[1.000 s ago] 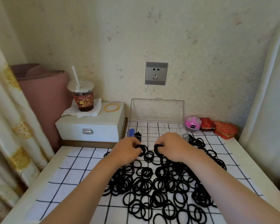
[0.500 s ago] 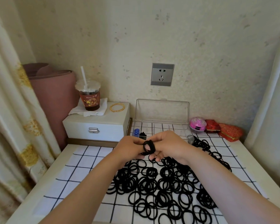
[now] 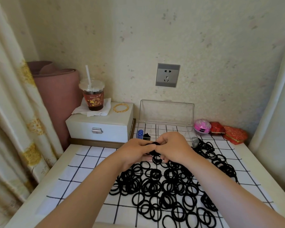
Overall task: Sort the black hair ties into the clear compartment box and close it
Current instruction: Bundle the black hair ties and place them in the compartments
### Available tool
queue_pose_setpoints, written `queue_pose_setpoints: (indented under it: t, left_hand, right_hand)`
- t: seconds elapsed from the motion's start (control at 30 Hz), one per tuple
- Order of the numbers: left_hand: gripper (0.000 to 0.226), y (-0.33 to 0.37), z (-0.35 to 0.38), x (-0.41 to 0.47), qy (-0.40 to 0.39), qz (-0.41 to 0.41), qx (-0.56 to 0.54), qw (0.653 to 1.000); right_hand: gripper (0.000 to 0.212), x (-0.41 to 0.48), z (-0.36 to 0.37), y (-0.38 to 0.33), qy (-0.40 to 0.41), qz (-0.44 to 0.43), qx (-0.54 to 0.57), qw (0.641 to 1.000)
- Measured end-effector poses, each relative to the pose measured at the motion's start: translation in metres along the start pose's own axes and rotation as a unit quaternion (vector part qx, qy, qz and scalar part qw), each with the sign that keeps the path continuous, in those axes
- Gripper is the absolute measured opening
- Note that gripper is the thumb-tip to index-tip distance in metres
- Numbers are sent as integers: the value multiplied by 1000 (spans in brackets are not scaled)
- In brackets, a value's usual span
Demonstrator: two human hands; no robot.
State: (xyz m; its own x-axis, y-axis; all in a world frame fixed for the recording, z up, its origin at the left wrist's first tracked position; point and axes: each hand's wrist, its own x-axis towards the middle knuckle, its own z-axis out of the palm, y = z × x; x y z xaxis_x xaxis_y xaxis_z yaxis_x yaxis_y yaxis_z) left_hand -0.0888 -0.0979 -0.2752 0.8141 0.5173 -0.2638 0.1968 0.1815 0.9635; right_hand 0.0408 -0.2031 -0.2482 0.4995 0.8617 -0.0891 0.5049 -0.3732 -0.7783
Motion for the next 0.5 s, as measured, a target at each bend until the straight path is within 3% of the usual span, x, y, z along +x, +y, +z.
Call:
queue_pose_setpoints:
  t: [0.13,0.2,0.27,0.33,0.5]
  left_hand:
    - [22,-3,-5,2,27,20,62,998]
    - [21,-4,-5,2,41,19,86,995]
    - [20,-4,-4,3,58,16,93,994]
    - [23,-4,-6,4,70,16,100,992]
    - [33,-7,-6,5,69,12,120,990]
  right_hand:
    - [19,0,-15,8,-112,18,86,990]
    - [19,2,-23,14,-107,5,64,992]
    - [21,7,-31,23,-51,-29,-76,995]
    - [26,9,-36,31,-41,-54,-241,968]
    - [48,6,-28,42,-132,-67,-378,914]
